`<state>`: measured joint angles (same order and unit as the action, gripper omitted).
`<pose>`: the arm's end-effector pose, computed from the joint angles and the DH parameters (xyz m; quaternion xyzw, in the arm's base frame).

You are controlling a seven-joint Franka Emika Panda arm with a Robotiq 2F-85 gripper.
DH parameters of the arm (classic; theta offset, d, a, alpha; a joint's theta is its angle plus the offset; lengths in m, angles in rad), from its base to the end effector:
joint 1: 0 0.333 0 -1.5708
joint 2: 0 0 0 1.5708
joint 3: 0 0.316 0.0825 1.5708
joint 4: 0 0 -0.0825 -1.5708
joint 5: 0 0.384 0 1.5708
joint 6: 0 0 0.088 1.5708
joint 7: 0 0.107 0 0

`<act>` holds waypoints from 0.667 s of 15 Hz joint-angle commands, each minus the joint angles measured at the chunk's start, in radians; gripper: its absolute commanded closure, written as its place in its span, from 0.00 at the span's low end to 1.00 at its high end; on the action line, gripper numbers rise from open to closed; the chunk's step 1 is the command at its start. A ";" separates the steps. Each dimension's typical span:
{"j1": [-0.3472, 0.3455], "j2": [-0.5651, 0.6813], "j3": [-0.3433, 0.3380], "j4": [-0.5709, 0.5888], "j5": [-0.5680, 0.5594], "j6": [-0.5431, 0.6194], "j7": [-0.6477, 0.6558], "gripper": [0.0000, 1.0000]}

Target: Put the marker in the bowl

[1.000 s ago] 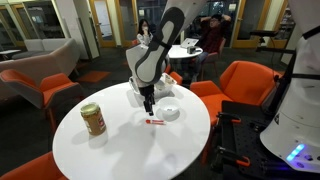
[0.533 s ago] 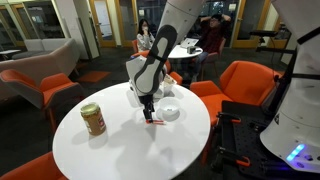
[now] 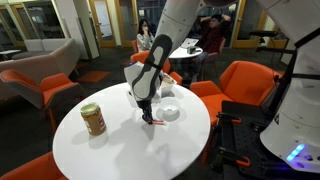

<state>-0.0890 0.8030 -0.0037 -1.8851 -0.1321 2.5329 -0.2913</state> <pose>0.5949 -0.0539 0.0647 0.9842 0.1557 -0.0826 0.0194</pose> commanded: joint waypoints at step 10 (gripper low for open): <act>-0.156 -0.394 0.075 -0.316 0.111 0.107 -0.162 0.95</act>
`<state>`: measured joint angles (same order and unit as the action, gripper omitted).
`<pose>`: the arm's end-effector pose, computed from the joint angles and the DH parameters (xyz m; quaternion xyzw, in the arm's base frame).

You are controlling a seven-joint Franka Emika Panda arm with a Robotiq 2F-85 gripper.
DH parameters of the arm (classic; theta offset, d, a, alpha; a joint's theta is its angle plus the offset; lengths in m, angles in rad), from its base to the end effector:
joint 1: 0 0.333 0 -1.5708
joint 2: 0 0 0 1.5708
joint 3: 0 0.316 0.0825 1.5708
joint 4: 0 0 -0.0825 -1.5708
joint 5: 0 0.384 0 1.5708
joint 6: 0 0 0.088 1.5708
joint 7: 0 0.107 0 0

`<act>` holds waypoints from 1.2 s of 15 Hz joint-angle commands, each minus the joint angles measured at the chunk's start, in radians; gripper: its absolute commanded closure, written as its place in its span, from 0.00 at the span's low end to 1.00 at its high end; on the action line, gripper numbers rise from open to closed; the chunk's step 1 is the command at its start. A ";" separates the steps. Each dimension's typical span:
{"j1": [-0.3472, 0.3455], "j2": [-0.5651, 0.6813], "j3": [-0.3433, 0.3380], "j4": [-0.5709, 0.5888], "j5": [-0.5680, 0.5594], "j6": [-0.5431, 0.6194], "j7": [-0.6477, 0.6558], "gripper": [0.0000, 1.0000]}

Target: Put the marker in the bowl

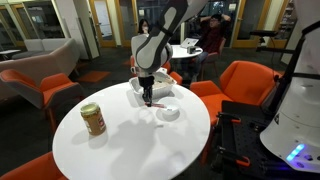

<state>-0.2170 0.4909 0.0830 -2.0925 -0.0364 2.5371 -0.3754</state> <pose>0.5732 -0.0765 0.1808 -0.9911 -0.1310 0.0189 0.0149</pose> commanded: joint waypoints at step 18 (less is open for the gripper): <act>-0.146 -0.112 -0.026 -0.254 0.005 0.284 -0.091 0.26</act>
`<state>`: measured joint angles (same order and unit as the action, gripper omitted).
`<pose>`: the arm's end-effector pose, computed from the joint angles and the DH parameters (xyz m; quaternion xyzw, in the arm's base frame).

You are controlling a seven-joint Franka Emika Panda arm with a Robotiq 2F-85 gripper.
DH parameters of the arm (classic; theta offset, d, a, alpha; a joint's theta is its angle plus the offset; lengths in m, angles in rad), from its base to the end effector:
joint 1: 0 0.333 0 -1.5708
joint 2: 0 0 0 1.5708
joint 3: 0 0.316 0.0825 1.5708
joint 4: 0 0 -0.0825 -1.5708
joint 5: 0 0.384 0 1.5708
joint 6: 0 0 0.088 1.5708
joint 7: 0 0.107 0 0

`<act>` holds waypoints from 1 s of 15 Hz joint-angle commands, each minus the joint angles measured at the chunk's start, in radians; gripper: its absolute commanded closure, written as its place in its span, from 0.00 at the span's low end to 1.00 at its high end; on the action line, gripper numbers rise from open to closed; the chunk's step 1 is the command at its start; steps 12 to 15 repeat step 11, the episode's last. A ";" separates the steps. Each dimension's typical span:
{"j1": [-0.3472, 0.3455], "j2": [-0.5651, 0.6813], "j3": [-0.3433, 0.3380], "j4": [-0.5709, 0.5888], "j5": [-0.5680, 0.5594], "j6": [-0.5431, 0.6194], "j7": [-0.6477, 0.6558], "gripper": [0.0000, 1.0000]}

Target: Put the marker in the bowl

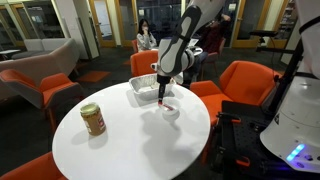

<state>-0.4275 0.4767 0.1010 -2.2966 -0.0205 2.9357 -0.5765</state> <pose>0.5108 -0.1693 0.1574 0.9883 0.1266 0.0828 0.0183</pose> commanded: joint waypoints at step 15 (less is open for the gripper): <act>0.296 -0.485 -0.175 -0.060 -0.131 -0.798 0.678 0.00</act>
